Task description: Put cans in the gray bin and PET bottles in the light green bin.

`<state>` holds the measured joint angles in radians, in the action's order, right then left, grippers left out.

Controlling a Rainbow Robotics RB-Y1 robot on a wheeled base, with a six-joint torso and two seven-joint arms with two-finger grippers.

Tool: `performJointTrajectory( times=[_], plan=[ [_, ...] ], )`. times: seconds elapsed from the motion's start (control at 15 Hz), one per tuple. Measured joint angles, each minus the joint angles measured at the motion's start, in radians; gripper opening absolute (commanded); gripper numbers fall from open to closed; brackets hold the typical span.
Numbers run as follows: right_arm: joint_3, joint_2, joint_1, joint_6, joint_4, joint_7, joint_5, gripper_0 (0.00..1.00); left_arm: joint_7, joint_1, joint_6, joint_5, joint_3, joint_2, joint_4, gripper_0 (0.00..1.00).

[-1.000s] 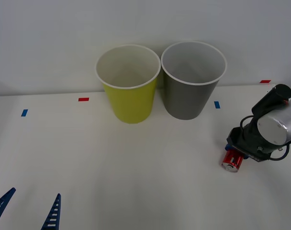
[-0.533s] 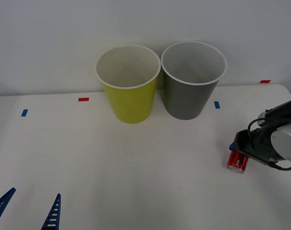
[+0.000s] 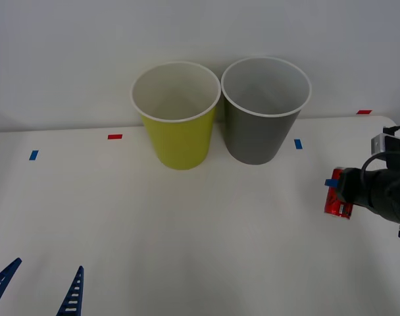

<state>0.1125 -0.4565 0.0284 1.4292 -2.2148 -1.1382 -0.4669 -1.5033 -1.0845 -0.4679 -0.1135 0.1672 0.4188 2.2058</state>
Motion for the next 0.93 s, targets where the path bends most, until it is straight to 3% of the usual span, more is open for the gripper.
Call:
performJointTrajectory(
  times=[0.53, 0.93],
  plan=[
    [0.177, 0.233, -0.028, -0.015, -0.257, -0.461, 0.058, 0.0, 0.0, 0.0, 0.0, 0.0, 0.0, 0.0, 0.0, 1.0],
    [0.16, 0.268, 0.029, -0.201, -0.301, -0.501, 0.079, 0.0, 0.0, 0.0, 0.0, 0.0, 0.0, 0.0, 0.0, 1.0]
  ],
)
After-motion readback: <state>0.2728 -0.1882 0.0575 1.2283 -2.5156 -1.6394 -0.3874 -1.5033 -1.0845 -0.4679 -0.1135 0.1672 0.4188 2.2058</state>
